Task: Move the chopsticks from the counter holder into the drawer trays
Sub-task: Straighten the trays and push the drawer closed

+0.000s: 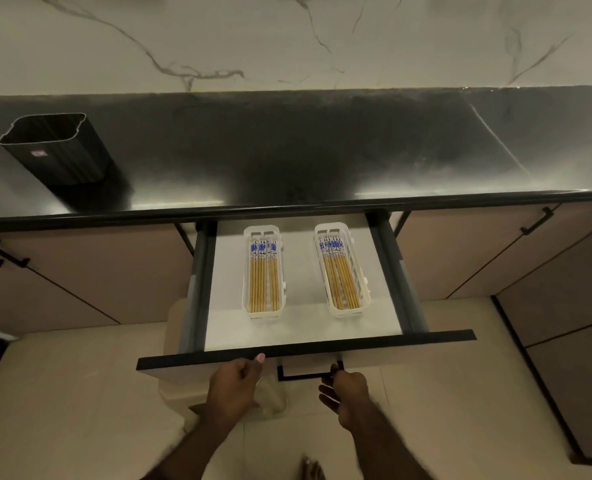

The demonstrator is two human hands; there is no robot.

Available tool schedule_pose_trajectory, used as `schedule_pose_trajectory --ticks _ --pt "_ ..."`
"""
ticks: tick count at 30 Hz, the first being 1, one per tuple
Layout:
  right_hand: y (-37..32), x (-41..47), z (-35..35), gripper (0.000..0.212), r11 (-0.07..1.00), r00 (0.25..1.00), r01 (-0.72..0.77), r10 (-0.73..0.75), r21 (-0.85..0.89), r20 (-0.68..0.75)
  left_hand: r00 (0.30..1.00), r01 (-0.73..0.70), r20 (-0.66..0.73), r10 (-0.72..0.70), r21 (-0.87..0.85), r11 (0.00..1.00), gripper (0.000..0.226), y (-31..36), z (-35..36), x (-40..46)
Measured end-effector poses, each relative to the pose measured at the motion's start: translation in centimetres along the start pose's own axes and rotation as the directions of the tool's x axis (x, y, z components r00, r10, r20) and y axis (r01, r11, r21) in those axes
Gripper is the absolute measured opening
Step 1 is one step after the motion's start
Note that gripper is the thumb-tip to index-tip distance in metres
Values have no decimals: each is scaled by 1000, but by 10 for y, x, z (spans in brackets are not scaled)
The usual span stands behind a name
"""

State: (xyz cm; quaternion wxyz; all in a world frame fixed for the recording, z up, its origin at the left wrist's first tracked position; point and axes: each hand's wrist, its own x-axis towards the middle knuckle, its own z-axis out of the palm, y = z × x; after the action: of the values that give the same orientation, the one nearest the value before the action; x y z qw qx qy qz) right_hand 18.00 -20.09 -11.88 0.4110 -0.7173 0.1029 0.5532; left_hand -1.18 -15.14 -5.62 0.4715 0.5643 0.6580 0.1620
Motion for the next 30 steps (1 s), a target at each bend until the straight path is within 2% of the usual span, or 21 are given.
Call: schedule_pose_trajectory --ticks 3,7,13,17,22,30 --pt "-6 5 5 26 994 999 -46 46 103 2 999 9 -49 -10 -16 1000 40 -1 5 2" --pt "-16 10 10 30 988 999 -51 50 147 16 998 31 -58 -35 -57 998 36 7 8 7" --pt "-40 26 29 27 977 999 -42 34 211 41 994 89 -39 -98 -181 979 13 19 4 28" --pt "-62 39 44 27 969 996 -42 23 244 81 993 109 -23 -117 -224 969 28 32 -2 43" --pt "-90 57 64 28 974 995 -37 15 222 102 989 140 -23 -148 -212 967 28 42 -1 57" --pt "-134 85 93 31 980 990 4 -32 201 135 992 59 -103 -80 -188 980 35 60 9 86"
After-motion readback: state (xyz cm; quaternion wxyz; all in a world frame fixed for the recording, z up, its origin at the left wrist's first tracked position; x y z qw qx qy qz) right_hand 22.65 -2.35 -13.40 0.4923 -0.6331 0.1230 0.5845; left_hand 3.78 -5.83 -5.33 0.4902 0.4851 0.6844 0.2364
